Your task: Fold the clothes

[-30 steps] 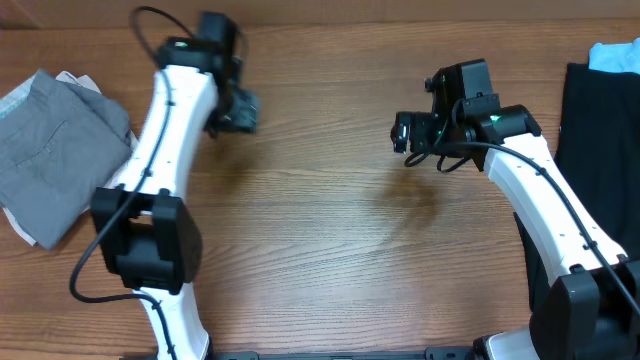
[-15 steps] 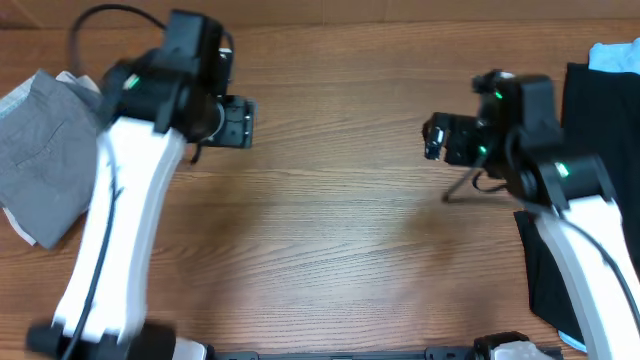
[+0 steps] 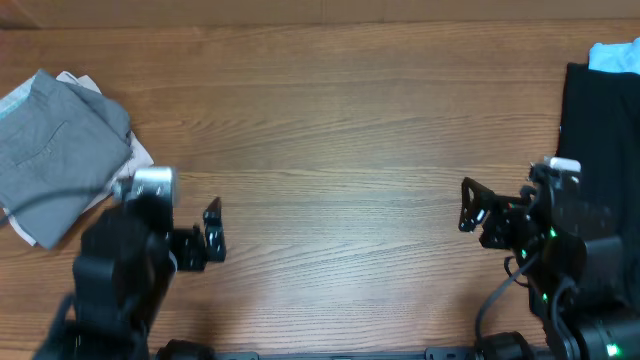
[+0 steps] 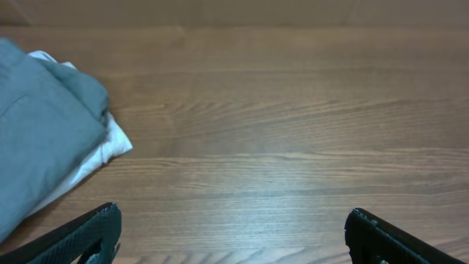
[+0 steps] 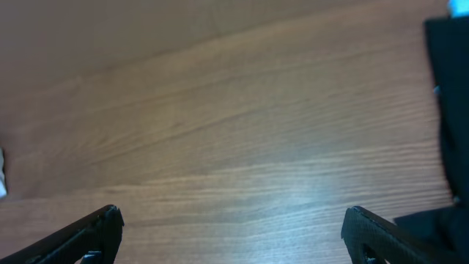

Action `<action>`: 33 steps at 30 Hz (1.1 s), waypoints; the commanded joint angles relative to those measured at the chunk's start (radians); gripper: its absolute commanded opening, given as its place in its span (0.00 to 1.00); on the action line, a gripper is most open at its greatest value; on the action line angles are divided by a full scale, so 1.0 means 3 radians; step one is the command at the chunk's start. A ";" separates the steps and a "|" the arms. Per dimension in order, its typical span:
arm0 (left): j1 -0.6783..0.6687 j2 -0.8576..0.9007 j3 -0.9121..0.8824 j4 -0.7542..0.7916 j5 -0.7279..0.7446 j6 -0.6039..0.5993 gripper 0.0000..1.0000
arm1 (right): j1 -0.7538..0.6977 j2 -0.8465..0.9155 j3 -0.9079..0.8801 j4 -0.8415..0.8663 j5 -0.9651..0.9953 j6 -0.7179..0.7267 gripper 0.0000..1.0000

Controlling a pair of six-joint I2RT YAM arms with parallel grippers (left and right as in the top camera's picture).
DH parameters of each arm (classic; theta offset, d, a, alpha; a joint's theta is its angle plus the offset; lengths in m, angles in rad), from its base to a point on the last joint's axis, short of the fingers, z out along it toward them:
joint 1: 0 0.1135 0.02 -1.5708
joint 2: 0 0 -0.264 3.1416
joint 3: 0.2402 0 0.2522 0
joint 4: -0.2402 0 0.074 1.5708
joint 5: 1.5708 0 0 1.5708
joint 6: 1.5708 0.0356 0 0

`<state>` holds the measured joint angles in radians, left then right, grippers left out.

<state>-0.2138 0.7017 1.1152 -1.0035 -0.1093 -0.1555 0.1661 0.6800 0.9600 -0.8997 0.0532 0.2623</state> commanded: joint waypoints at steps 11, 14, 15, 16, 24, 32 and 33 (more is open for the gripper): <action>0.0013 -0.0295 -0.0264 -0.0573 -0.0106 -0.0045 1.00 | 0.0006 -0.0043 -0.0018 -0.0189 0.0142 0.0025 1.00; 0.0013 -0.0295 -0.0264 -0.0632 -0.0104 -0.0045 1.00 | 0.0006 -0.0037 -0.0018 -0.0189 0.0142 0.0025 1.00; 0.0013 -0.0295 -0.0264 -0.0647 -0.0106 -0.0045 1.00 | 0.0006 -0.0037 -0.0018 -0.0191 0.0144 0.0025 1.00; 0.0013 -0.0295 -0.0264 -0.0661 -0.0106 -0.0045 1.00 | 0.0006 -0.0037 -0.0018 -0.0191 0.0144 0.0025 1.00; 0.0013 -0.0295 -0.0264 -0.0670 -0.0106 -0.0045 1.00 | 0.0006 -0.0046 -0.0018 -0.0183 0.0173 -0.0013 1.00; 0.0013 -0.0295 -0.0264 -0.0671 -0.0106 -0.0045 1.00 | 0.0006 -0.0318 -0.0042 -0.0102 0.0158 -0.0590 1.00; 0.0013 -0.0295 -0.0264 -0.0671 -0.0104 -0.0045 1.00 | 0.0004 -0.0393 -0.0094 -0.0006 0.0159 -0.0656 1.00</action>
<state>-0.2138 0.6155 1.0382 -1.2053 -0.1284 -0.1577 0.1661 0.6224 0.9558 -0.9501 0.0879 0.1665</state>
